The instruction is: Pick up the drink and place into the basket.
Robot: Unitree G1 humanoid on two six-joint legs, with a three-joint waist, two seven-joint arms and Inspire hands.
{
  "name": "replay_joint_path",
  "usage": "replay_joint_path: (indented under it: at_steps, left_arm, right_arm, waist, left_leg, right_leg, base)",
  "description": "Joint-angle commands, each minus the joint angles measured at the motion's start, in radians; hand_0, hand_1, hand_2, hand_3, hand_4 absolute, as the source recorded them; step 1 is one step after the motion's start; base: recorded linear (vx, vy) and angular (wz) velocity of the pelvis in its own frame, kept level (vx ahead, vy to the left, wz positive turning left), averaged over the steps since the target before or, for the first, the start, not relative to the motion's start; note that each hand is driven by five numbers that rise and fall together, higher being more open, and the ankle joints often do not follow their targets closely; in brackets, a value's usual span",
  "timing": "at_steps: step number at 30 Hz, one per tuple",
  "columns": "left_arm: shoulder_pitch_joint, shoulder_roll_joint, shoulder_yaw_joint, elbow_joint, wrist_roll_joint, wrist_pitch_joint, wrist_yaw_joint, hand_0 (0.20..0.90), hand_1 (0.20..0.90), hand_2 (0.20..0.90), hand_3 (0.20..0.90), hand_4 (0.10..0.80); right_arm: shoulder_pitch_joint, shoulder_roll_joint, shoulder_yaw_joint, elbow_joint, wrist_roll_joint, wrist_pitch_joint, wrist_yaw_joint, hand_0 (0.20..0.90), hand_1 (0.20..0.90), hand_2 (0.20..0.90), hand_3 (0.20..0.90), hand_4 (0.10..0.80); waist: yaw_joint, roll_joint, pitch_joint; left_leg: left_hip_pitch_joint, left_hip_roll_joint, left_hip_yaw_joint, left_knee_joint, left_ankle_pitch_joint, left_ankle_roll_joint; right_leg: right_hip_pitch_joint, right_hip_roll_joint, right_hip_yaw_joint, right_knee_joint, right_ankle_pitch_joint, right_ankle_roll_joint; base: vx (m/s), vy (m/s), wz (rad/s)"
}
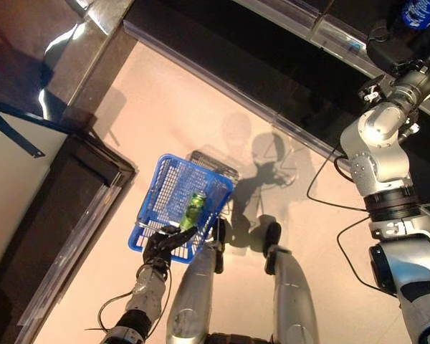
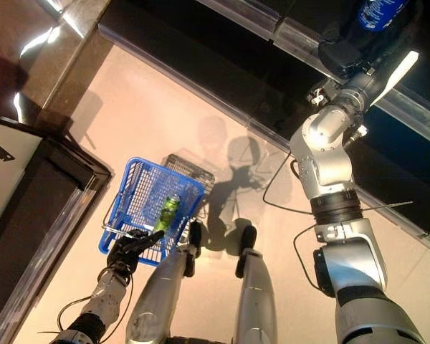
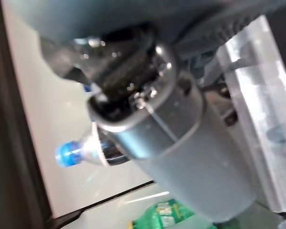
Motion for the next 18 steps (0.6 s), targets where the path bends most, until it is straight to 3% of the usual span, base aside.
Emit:
replay_joint_path:
  at_steps: [1, 9, 18]
  left_arm:
    - [0.116, 0.046, -0.058, -0.044, -0.012, 0.002, -0.002, 0.300, 0.300, 0.300, 0.200, 0.100]
    - [0.119, 0.079, -0.066, -0.065, -0.030, 0.017, -0.002, 0.300, 0.300, 0.300, 0.200, 0.100]
    - [0.138, 0.125, -0.080, -0.110, -0.049, 0.023, -0.015, 0.300, 0.300, 0.300, 0.200, 0.100]
  right_arm:
    - [-0.180, -0.169, 0.029, -0.027, 0.041, -0.070, 0.027, 0.900, 0.900, 0.900, 0.900, 0.800]
    - [-0.300, -0.239, 0.082, 0.141, 0.169, -0.072, 0.055, 0.900, 0.900, 0.900, 0.900, 0.800]
    - [-0.392, -0.300, 0.128, 0.287, 0.360, -0.148, 0.141, 0.900, 0.900, 0.900, 0.900, 0.800]
  waist:
    - [-0.002, 0.018, -0.017]
    - [0.016, 0.023, -0.017]
    - [0.035, 0.022, -0.017]
  left_leg:
    - [-0.059, -0.039, -0.097, 0.042, 0.006, -0.017]
    - [-0.080, -0.043, -0.105, 0.032, 0.013, -0.015]
    - [-0.107, -0.047, -0.124, 0.020, 0.023, -0.017]
  right_leg:
    - [0.023, 0.005, -0.067, -0.063, 0.038, -0.003]
    - [-0.007, 0.004, -0.075, -0.048, 0.034, -0.003]
    - [-0.035, 0.001, -0.093, -0.049, 0.040, -0.002]
  base:
    - [0.000, 0.000, 0.00]
    - [0.003, -0.023, 0.03]
    - [0.010, -0.045, 0.00]
